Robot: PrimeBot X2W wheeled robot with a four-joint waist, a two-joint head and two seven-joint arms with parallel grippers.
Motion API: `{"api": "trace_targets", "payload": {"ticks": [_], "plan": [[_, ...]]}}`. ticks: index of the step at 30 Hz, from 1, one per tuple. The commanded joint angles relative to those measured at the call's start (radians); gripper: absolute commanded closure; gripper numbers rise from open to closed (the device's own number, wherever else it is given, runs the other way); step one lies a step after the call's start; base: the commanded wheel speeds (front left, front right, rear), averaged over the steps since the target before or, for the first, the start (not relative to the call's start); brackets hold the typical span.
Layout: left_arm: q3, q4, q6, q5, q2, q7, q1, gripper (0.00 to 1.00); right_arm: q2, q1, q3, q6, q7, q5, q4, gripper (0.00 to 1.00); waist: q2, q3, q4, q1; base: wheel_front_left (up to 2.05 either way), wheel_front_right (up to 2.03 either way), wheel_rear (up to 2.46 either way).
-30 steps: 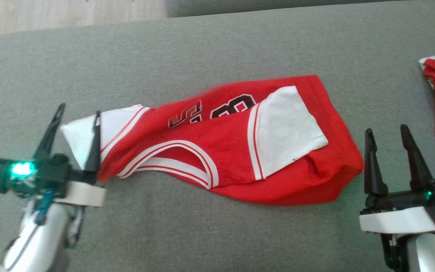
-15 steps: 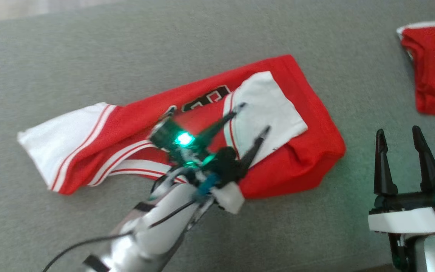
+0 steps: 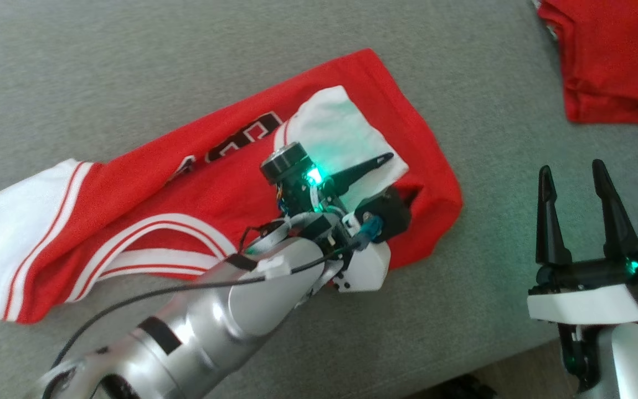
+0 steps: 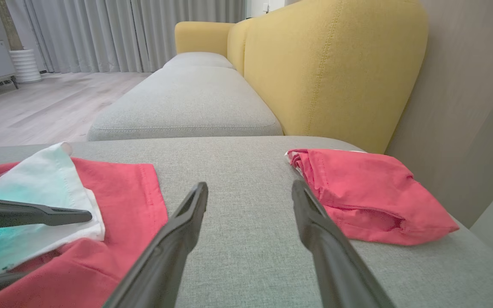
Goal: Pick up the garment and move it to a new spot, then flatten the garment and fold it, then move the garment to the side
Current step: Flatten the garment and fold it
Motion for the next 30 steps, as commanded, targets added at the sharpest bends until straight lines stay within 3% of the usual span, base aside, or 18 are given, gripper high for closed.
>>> {"api": "trace_targets", "payload": {"ticks": [1,3,8,16,23,27,30], "plan": [[0.001,-0.013,0.028,-0.014,-0.004,0.029,-0.053,0.00,-0.006,-0.021,0.027,-0.001,-0.009,0.008,-0.024,0.00,0.0000,0.016,-0.024,-0.0001,0.00,0.00,0.00],[-0.017,0.005,0.066,-0.021,-0.005,0.048,-0.081,0.00,-0.006,-0.027,0.031,-0.001,-0.009,0.016,-0.021,0.00,0.0000,0.022,-0.037,-0.0001,0.00,0.00,0.00],[-0.035,0.001,0.092,-0.067,-0.005,0.071,-0.112,0.00,-0.006,-0.027,0.019,-0.001,-0.009,0.023,-0.021,0.00,0.0000,0.027,-0.041,-0.0001,0.00,0.00,0.00],[-0.043,0.046,0.078,-0.099,0.004,0.095,-0.134,0.00,-0.006,-0.019,-0.001,-0.001,-0.009,0.030,-0.027,0.00,0.0000,0.013,-0.022,-0.0001,0.00,0.00,0.00],[-0.031,0.020,0.113,-0.094,0.043,0.045,-0.130,0.00,-0.006,-0.014,-0.004,-0.001,-0.009,0.027,-0.028,0.00,0.0000,-0.012,0.005,-0.0001,0.00,0.00,0.00],[-0.025,-0.005,0.122,-0.110,0.038,0.021,-0.112,0.07,-0.006,-0.012,-0.003,-0.001,-0.009,0.024,-0.029,0.00,0.0000,-0.023,0.018,-0.0001,0.00,0.00,0.00],[-0.029,-0.026,0.120,-0.122,0.041,0.016,-0.091,0.00,-0.006,-0.009,-0.010,-0.001,-0.009,0.021,-0.030,0.00,0.0000,-0.028,0.027,-0.0001,0.00,0.00,0.00]]}}
